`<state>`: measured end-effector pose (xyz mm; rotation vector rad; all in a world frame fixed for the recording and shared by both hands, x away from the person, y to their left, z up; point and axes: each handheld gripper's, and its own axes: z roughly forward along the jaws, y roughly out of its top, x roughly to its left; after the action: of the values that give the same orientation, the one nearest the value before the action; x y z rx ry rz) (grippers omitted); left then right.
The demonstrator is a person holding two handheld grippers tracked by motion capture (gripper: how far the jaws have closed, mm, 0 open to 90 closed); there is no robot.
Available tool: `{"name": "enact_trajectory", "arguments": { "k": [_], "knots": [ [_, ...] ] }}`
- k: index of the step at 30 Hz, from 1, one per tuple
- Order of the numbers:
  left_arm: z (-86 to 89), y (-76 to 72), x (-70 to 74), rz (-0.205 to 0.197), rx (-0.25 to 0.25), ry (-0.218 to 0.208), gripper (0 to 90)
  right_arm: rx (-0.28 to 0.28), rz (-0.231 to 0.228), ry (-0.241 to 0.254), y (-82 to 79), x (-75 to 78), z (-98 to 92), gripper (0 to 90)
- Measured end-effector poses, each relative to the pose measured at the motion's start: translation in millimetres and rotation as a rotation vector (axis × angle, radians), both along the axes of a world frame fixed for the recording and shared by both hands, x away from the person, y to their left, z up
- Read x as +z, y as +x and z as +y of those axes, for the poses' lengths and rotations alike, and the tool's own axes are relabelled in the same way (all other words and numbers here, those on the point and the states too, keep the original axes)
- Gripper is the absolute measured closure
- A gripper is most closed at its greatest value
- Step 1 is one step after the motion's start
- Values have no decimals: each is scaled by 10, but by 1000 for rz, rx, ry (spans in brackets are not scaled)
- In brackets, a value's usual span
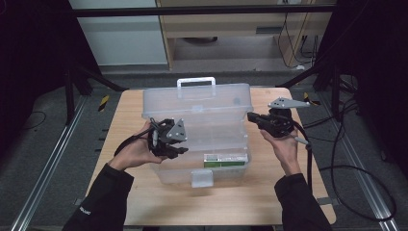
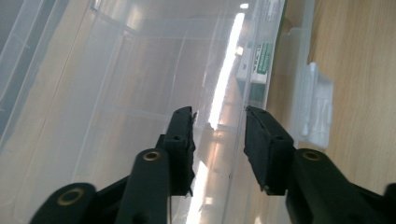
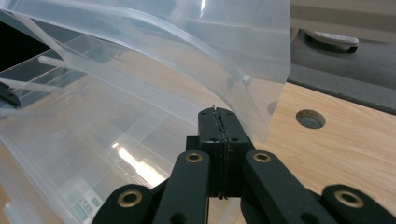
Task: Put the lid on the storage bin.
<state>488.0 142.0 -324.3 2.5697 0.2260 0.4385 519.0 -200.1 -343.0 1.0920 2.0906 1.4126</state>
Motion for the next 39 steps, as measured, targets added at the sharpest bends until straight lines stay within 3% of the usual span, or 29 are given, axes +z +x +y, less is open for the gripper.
{"name": "enact_trajectory", "arguments": {
  "k": [12, 15, 28, 35, 39],
  "knots": [
    [15, -93, -27, -3, 15, -171, 532, 16, 8, -13, -13, -37, 28, 900],
    [18, -106, -51, -8, 41, -218, 514, 22, 6, -15, -17, -36, 27, 900],
    [142, -152, -185, 13, 87, -355, 448, 31, 4, -32, -56, -34, 17, 900],
    [257, -194, -186, 8, 161, -440, 456, 40, 11, -43, -78, -51, 11, 900],
    [367, -219, -172, -28, 213, -483, 480, 44, 11, -46, -101, -72, 7, 900]
  ]
}}
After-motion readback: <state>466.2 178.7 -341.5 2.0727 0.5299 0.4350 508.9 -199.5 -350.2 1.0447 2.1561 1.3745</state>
